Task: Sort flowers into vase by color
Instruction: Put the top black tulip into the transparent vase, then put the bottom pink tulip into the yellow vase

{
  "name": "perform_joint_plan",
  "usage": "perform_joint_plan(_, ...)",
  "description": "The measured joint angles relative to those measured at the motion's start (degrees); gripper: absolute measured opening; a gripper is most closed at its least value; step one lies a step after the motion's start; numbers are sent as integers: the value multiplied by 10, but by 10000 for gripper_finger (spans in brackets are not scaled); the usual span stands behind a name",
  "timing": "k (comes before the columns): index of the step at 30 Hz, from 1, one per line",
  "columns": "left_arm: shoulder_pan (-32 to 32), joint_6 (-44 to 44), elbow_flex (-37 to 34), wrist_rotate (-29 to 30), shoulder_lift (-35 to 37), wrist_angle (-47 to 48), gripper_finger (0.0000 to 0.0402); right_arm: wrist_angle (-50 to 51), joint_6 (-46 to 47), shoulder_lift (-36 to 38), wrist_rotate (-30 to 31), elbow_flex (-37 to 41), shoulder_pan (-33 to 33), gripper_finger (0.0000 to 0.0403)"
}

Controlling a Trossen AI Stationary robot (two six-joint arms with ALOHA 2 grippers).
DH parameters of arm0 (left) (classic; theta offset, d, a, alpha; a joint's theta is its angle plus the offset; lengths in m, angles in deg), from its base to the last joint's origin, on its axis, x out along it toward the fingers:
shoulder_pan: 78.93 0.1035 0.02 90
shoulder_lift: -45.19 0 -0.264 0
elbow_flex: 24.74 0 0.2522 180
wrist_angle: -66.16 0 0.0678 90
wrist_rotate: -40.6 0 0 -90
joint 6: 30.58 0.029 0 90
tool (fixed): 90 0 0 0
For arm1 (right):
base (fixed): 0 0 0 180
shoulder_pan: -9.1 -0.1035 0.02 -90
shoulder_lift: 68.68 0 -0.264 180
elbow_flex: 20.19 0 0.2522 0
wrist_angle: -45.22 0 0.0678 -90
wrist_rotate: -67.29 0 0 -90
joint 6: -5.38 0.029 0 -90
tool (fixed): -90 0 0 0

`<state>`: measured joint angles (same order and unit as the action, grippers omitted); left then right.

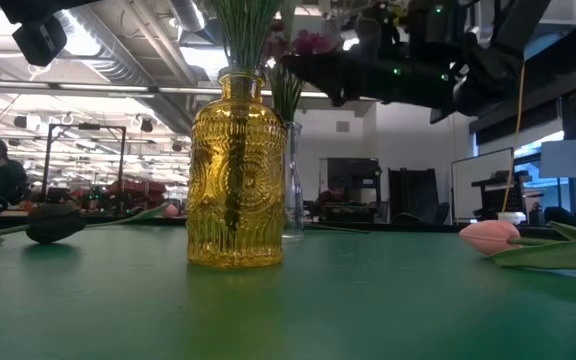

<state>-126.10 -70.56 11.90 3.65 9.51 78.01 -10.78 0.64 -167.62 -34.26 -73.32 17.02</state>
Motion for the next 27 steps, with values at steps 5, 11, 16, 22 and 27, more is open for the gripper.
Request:
perform_joint_plan(5,0,-1,0,0,0,0,87,61,21,0,4,0,0,13)
perform_joint_plan(11,0,-1,0,0,0,0,87,70,47,0,0,0,0,81)
perform_joint_plan(16,0,-1,0,0,0,0,87,71,70,0,-16,0,0,161)
perform_joint_plan(22,0,-6,0,0,0,0,87,137,75,27,-47,0,0,237)
perform_joint_plan(27,0,-15,0,-6,0,0,87,316,58,118,-45,0,0,263)
